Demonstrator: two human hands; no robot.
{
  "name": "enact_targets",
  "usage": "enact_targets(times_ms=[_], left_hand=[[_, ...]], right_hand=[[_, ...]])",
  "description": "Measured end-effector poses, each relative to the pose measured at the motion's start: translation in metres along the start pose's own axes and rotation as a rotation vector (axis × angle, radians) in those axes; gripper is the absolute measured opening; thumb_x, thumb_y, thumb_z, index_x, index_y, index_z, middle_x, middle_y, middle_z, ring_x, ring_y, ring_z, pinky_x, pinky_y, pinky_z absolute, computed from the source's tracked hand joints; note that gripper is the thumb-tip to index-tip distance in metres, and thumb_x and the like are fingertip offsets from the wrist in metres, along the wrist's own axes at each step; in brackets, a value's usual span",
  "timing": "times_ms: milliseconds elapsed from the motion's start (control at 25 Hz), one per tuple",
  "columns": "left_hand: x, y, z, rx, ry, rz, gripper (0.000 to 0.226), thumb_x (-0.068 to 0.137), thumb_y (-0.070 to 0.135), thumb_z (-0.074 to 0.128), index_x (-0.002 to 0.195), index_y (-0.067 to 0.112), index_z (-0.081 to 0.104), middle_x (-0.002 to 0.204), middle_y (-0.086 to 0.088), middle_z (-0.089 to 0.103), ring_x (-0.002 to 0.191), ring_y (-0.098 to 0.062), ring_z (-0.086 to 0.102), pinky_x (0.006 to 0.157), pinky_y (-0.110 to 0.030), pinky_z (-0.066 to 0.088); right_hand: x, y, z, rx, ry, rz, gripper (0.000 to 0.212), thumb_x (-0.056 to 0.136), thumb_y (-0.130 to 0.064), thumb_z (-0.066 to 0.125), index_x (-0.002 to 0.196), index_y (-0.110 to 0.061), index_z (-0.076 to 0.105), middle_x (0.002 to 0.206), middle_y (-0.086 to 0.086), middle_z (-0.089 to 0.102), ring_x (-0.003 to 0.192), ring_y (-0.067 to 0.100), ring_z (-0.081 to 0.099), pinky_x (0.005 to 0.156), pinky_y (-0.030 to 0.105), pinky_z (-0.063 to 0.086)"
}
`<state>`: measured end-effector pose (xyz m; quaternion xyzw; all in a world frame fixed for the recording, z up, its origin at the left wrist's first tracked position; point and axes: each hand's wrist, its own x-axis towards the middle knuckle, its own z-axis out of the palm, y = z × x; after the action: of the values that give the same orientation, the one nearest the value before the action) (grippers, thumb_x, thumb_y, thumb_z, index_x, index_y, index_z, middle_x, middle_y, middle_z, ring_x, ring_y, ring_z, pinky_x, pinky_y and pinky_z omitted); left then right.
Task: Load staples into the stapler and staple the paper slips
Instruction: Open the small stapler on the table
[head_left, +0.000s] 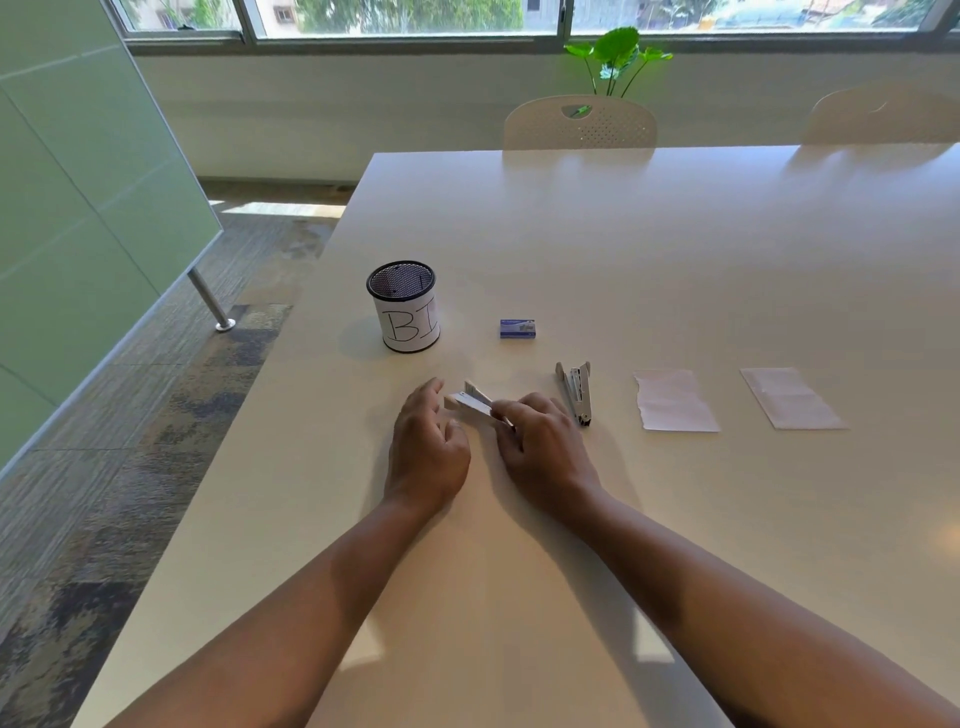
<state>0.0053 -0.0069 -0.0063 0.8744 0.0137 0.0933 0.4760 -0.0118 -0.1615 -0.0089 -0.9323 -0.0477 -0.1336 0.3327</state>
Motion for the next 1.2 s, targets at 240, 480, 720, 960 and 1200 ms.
enact_targets(times_ms=[240, 480, 720, 960, 1200], left_hand=[[-0.003, 0.004, -0.004, -0.022, 0.029, 0.086, 0.028, 0.095, 0.008, 0.062, 0.122, 0.016, 0.065, 0.115, 0.0, 0.071, 0.103, -0.019, 0.066, 0.093, -0.042, 0.056], [-0.011, 0.006, -0.011, -0.169, 0.169, 0.225, 0.026, 0.092, 0.007, 0.071, 0.115, 0.014, 0.063, 0.1, 0.008, 0.071, 0.089, -0.008, 0.07, 0.084, -0.026, 0.058], [-0.013, 0.001, -0.009, -0.174, 0.162, 0.332, 0.03, 0.094, 0.019, 0.071, 0.121, 0.019, 0.057, 0.114, 0.004, 0.063, 0.091, -0.007, 0.063, 0.077, -0.017, 0.054], [-0.005, 0.002, -0.006, -0.289, -0.058, 0.042, 0.045, 0.096, 0.062, 0.043, 0.114, 0.028, 0.066, 0.11, 0.009, 0.073, 0.106, -0.013, 0.067, 0.094, -0.04, 0.055], [-0.007, 0.007, -0.011, -0.274, -0.164, -0.004, 0.053, 0.099, 0.061, 0.036, 0.07, 0.024, 0.062, 0.065, 0.004, 0.062, 0.067, -0.018, 0.058, 0.075, -0.052, 0.051]], right_hand=[[-0.004, -0.001, -0.003, 0.114, 0.071, -0.064, 0.024, 0.098, -0.021, 0.06, 0.118, -0.015, 0.071, 0.103, 0.001, 0.067, 0.084, 0.016, 0.059, 0.075, 0.028, 0.048], [-0.008, -0.004, -0.004, 0.102, -0.013, -0.104, 0.036, 0.092, -0.02, 0.069, 0.127, -0.016, 0.064, 0.12, 0.002, 0.062, 0.089, 0.018, 0.063, 0.079, 0.032, 0.055], [-0.009, -0.007, -0.003, 0.101, 0.037, -0.121, 0.014, 0.102, -0.034, 0.053, 0.108, -0.023, 0.059, 0.094, -0.001, 0.063, 0.074, 0.022, 0.058, 0.061, 0.035, 0.046], [-0.012, -0.01, -0.007, 0.141, 0.015, -0.09, 0.011, 0.103, -0.044, 0.044, 0.096, -0.036, 0.041, 0.075, -0.011, 0.055, 0.062, 0.009, 0.051, 0.054, 0.035, 0.041], [-0.021, -0.012, -0.004, 0.148, -0.028, -0.126, 0.014, 0.099, -0.051, 0.043, 0.097, -0.038, 0.038, 0.072, -0.011, 0.056, 0.062, 0.009, 0.053, 0.054, 0.038, 0.044]])
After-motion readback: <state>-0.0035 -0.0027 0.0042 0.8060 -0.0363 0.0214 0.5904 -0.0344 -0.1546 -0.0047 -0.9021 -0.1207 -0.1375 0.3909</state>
